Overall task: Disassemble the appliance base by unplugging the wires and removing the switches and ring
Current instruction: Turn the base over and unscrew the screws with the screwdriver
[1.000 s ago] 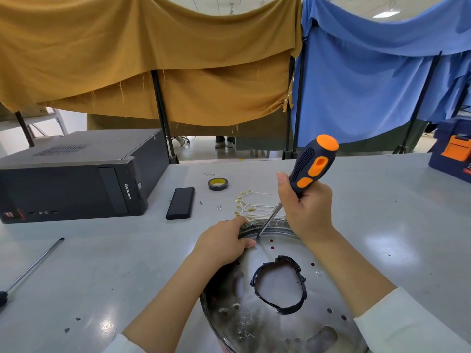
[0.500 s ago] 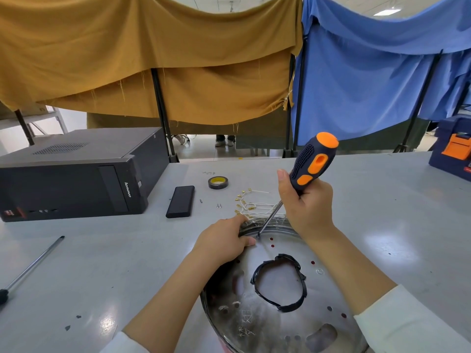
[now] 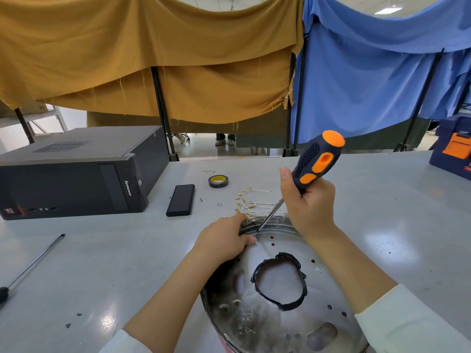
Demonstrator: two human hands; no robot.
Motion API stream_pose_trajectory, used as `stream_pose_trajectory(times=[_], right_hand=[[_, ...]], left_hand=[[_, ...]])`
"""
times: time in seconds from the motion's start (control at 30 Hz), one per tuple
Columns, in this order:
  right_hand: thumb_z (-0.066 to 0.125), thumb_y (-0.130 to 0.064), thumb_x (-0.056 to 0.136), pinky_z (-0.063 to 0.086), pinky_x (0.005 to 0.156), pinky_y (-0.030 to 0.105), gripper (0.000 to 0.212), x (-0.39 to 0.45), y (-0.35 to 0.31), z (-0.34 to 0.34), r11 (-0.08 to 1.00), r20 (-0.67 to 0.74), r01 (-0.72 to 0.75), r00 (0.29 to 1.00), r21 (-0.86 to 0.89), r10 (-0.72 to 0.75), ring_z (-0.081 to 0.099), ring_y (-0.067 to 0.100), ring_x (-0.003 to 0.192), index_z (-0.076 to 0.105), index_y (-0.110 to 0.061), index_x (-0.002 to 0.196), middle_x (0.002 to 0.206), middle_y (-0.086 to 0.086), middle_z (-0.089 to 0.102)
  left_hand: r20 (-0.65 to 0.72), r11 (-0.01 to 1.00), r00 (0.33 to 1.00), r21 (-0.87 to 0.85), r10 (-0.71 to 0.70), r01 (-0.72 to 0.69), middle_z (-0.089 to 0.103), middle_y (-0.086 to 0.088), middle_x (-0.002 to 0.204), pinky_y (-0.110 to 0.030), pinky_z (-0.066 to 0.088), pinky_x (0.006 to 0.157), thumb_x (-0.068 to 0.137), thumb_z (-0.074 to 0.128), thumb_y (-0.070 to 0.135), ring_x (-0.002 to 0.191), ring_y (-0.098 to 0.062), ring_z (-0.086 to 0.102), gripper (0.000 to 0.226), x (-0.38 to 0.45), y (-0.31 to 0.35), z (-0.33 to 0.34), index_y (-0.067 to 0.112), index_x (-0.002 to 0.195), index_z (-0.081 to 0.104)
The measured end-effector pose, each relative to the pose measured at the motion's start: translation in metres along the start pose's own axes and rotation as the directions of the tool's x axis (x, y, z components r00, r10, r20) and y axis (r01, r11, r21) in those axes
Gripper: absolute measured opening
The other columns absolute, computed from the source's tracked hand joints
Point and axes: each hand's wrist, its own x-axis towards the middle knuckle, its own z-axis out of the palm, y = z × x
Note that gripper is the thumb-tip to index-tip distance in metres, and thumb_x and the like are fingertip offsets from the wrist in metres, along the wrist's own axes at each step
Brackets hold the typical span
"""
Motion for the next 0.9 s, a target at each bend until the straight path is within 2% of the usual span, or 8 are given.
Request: stream_pose_trajectory(times=[0.27,0.57,0.63,0.77,0.87,0.9], right_hand=[[0.05,-0.038,0.089,0.029,0.049,0.007,0.035,0.0,0.001,0.0,1.0,0.025,-0.012,1.0,-0.019,0.012,0.045,-0.003,0.048,0.041,-0.018,0.062,0.046,-0.018,0.035],[0.05,-0.038,0.089,0.028,0.048,0.006,0.033,0.001,-0.001,0.0,0.999,0.004,-0.02,1.0,-0.036,0.02,0.044,-0.004,0.047,0.035,-0.028,0.061,0.043,-0.017,0.033],[0.051,-0.04,0.088,0.028,0.048,0.007,0.033,0.003,-0.004,0.002,0.999,0.001,-0.038,0.999,-0.034,0.038,0.045,-0.001,0.047,0.032,-0.035,0.061,0.041,-0.014,0.036],[0.052,-0.046,0.087,0.029,0.046,0.015,0.035,0.013,-0.007,0.009,0.985,0.042,-0.137,0.989,-0.104,0.142,0.044,0.007,0.047,0.034,-0.034,0.06,0.043,-0.011,0.043],[0.051,-0.045,0.088,0.031,0.046,0.014,0.034,0.022,-0.008,0.013,0.981,0.09,-0.132,0.985,-0.14,0.145,0.047,0.005,0.049,0.035,-0.035,0.06,0.051,-0.02,0.051],[0.051,-0.045,0.088,0.031,0.045,0.014,0.034,0.022,-0.008,0.014,0.982,0.096,-0.125,0.986,-0.144,0.14,0.047,0.006,0.049,0.035,-0.035,0.06,0.05,-0.019,0.051]], left_hand=[[-0.001,1.0,1.0,0.006,0.002,-0.002,0.054,0.002,0.134,-0.032,0.042,0.091,0.088,0.057,0.048,0.119,-0.022,0.051,0.055,0.0,0.0,0.0,0.032,0.137,0.039],[0.001,1.0,1.0,0.013,0.001,-0.001,0.055,0.002,0.133,-0.032,0.043,0.089,0.088,0.057,0.048,0.118,-0.023,0.052,0.053,0.0,0.0,0.0,0.031,0.135,0.041],[0.001,1.0,1.0,0.016,0.002,-0.002,0.055,0.001,0.132,-0.032,0.043,0.089,0.088,0.057,0.048,0.118,-0.023,0.052,0.053,-0.001,0.0,0.0,0.03,0.135,0.041],[0.002,1.0,1.0,0.025,0.001,-0.001,0.056,0.0,0.132,-0.033,0.043,0.088,0.088,0.057,0.048,0.117,-0.024,0.052,0.052,-0.001,0.002,0.0,0.03,0.134,0.042],[-0.001,1.0,1.0,0.027,0.0,0.0,0.055,0.0,0.133,-0.032,0.042,0.089,0.088,0.056,0.048,0.119,-0.024,0.051,0.053,-0.001,0.002,0.0,0.03,0.136,0.041],[-0.002,1.0,1.0,0.026,0.0,0.0,0.055,0.0,0.133,-0.031,0.041,0.089,0.088,0.056,0.048,0.119,-0.024,0.051,0.054,-0.001,0.002,0.0,0.03,0.136,0.04]])
